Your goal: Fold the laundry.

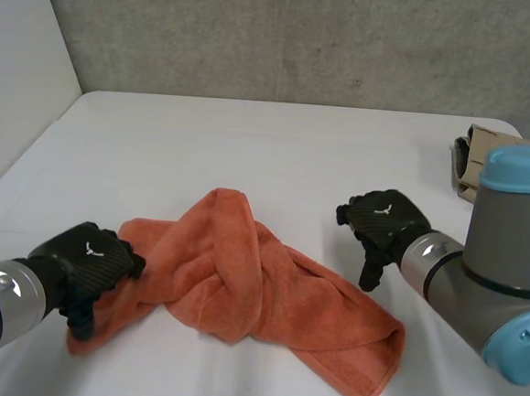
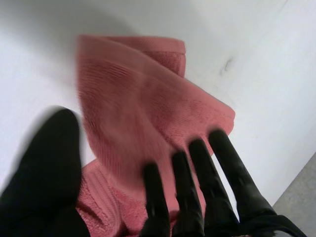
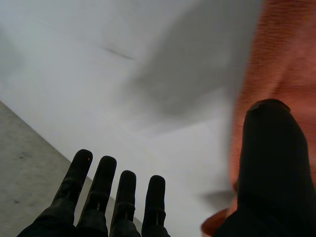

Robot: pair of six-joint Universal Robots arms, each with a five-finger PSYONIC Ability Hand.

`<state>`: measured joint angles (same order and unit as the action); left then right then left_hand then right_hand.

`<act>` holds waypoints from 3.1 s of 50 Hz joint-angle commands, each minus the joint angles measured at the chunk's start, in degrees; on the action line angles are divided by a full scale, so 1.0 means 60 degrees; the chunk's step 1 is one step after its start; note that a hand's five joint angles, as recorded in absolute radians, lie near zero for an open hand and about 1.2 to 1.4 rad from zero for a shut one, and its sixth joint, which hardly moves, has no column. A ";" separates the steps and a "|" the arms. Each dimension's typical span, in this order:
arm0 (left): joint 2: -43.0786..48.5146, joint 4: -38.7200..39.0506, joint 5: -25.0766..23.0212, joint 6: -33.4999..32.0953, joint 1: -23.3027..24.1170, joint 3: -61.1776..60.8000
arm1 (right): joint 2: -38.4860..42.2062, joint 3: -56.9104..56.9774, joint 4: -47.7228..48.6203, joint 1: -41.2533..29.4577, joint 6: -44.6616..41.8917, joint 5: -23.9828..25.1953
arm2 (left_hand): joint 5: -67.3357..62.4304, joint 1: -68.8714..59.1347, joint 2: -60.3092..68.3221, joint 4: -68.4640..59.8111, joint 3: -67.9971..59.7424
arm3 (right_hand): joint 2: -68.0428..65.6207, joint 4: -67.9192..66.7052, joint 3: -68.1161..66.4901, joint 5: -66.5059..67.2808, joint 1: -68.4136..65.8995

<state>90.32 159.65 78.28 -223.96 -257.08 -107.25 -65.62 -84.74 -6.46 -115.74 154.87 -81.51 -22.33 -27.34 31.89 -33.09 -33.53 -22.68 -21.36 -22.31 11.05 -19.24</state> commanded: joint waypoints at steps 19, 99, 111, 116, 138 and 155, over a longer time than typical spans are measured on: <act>0.4266 0.3465 -0.1869 0.2419 0.0791 0.4485 | 0.0183 -0.0964 0.0739 -0.1394 0.3630 0.0138 | 0.3265 0.2433 -0.3192 0.3392 0.3466 | 0.2113 0.1894 0.2052 -0.1842 0.1539; 0.7094 0.7713 -0.2090 0.5774 0.2489 0.5583 | -0.1940 0.2595 -0.1868 -0.0354 0.0307 0.1442 | 0.3096 0.2265 -0.3024 0.3224 0.3298 | -0.9554 -0.9773 -0.9615 0.9825 -1.0127; 0.7550 0.8093 -0.2076 0.6404 0.2622 0.6156 | -0.2248 0.2156 -0.2015 -0.0545 0.0351 0.1456 | -0.5239 -0.6070 0.5312 -0.5112 -0.5038 | -0.9554 -0.9773 -0.9615 0.9825 -1.0127; 0.7244 0.8386 -0.0806 0.6316 0.2534 0.6084 | -0.2028 0.2506 -0.1942 -0.0413 0.0351 0.1369 | -0.7946 -0.8777 0.8019 -0.7819 -0.7745 | -0.9554 -0.9773 -0.9615 0.9825 -1.0127; 0.0302 0.6940 0.0327 0.6301 0.2972 0.1793 | -0.0270 0.4748 -0.2483 0.0378 0.0512 0.1207 | -0.7946 -0.8777 0.8019 -0.7819 -0.7745 | -0.9554 -0.9773 -0.9615 0.9825 -1.0127; 0.3593 0.5311 0.1173 0.6330 0.4350 0.2346 | 0.2834 0.6667 -0.2498 0.0363 0.0366 0.1120 | -0.2521 -0.3353 0.2594 -0.2394 -0.2320 | -0.9554 -0.9773 -0.9615 0.9825 -1.0127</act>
<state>102.46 192.31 81.75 -185.94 -233.38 -96.85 -57.46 -49.01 -21.27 -113.12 157.44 -73.92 -45.14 -53.51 54.87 -54.95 -55.02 -67.05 -68.34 -67.70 55.39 -54.02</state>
